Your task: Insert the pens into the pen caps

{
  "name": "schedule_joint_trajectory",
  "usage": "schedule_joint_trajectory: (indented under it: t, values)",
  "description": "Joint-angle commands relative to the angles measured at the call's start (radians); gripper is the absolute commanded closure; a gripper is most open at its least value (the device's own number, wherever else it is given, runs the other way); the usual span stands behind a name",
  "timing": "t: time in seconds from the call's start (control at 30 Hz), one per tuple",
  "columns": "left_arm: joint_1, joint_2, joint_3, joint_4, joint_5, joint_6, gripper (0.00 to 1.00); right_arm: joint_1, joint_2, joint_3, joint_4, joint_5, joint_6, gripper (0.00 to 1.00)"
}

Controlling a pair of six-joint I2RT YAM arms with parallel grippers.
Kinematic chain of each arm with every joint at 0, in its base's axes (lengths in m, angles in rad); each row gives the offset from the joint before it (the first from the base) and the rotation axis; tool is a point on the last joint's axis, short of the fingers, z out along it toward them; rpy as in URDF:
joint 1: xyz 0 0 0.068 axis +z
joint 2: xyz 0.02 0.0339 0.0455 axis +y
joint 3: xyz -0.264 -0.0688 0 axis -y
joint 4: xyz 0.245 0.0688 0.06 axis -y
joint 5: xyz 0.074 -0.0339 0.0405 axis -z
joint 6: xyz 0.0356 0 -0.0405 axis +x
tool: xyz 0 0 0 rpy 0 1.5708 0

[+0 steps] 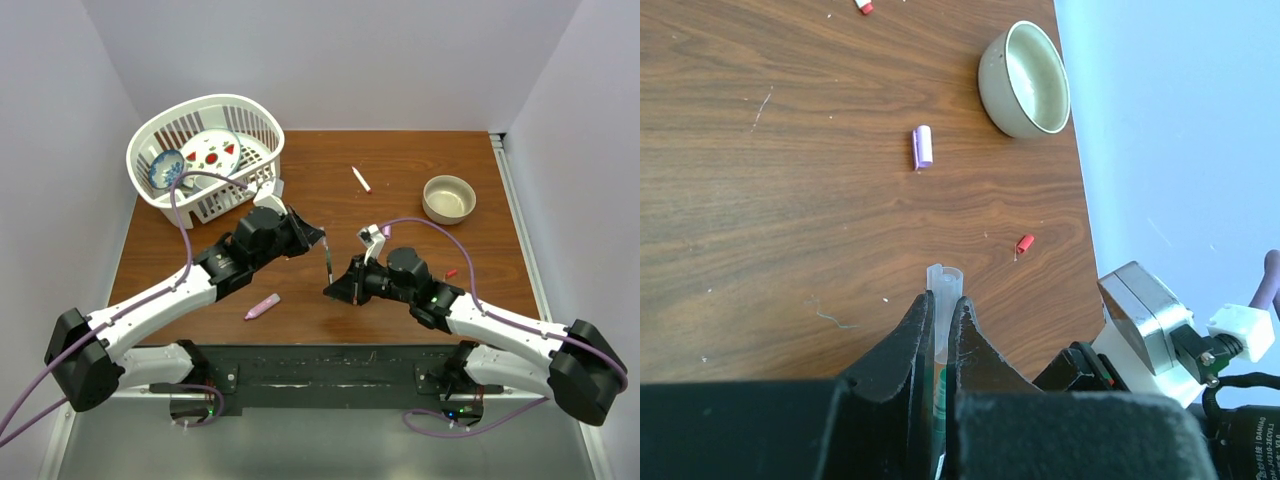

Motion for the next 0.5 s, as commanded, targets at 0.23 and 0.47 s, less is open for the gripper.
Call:
schedule_joint_trajectory:
  t: [0.23, 0.47]
  values:
    - [0.001, -0.020, -0.035, 0.104, 0.036, 0.000, 1.00, -0.001, -0.007, 0.039, 0.016, -0.006, 0.013, 1.00]
    - [0.001, -0.032, -0.064, 0.122, 0.064, 0.000, 1.00, -0.001, -0.003, 0.082, -0.018, 0.017, -0.004, 1.00]
